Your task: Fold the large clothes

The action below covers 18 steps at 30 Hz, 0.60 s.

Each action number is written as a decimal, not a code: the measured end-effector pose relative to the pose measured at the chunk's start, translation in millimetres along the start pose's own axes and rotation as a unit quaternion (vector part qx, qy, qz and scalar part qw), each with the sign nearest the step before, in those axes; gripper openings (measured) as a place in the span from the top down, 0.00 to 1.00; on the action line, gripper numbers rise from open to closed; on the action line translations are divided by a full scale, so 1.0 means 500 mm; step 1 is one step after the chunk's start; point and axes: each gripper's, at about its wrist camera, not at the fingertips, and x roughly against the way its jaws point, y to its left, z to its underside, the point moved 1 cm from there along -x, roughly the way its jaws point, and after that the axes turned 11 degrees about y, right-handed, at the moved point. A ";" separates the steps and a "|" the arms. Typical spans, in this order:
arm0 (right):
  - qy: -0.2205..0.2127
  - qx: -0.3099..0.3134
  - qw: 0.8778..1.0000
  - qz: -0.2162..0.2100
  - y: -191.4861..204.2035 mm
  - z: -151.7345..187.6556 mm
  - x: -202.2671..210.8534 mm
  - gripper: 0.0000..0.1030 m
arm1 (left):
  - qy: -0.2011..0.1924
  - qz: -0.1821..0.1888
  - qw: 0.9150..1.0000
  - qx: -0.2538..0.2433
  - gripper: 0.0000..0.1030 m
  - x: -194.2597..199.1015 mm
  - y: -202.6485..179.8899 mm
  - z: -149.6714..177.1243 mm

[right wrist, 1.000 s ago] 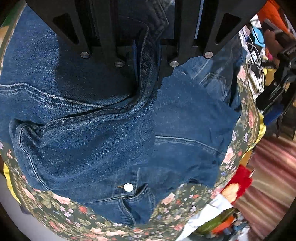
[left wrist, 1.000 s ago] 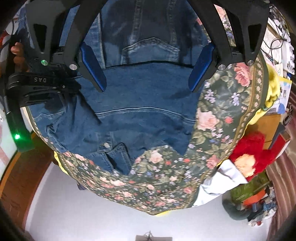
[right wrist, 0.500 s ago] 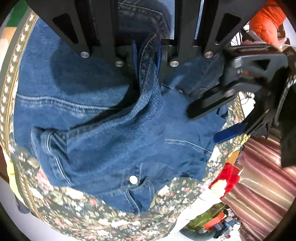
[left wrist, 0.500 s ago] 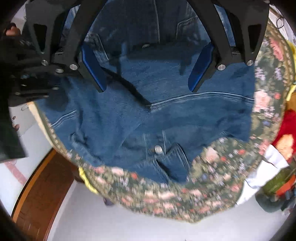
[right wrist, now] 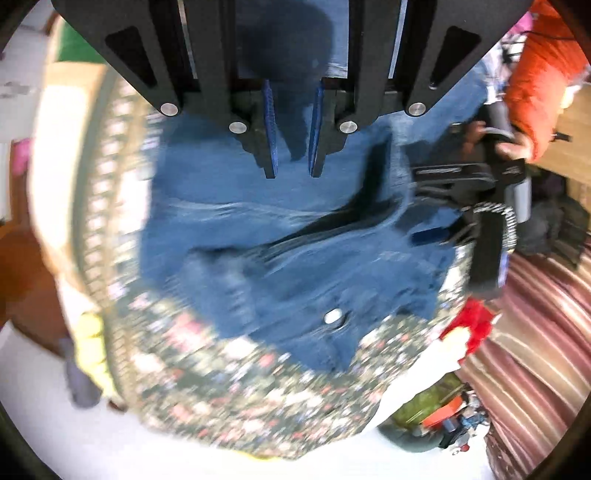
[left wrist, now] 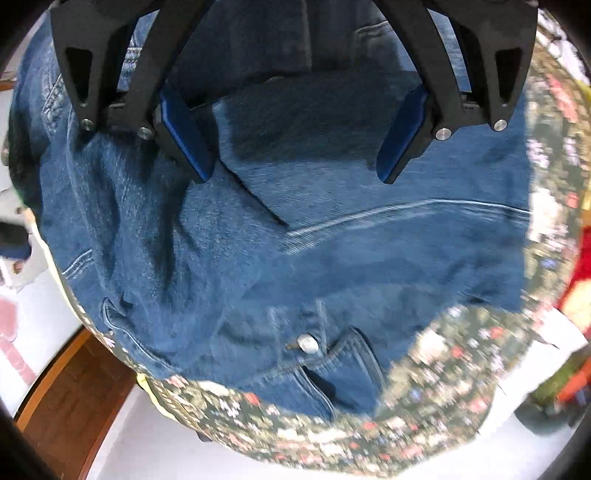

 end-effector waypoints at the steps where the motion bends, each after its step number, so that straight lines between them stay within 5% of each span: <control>1: -0.005 -0.004 1.000 0.015 -0.015 -0.001 0.006 0.89 | -0.007 -0.014 1.000 -0.002 0.11 0.010 -0.002 0.001; 7: 0.045 0.005 0.989 0.142 -0.082 0.000 -0.101 0.89 | -0.053 -0.033 0.998 -0.007 0.11 0.096 0.001 0.017; 16: 0.010 0.006 0.980 0.196 -0.110 0.038 -0.095 0.88 | -0.099 -0.029 0.994 -0.037 0.11 0.186 -0.051 -0.003; 18: 0.009 -0.003 0.986 0.169 -0.125 0.047 -0.095 0.78 | -0.100 -0.018 0.994 -0.044 0.11 0.191 -0.070 -0.016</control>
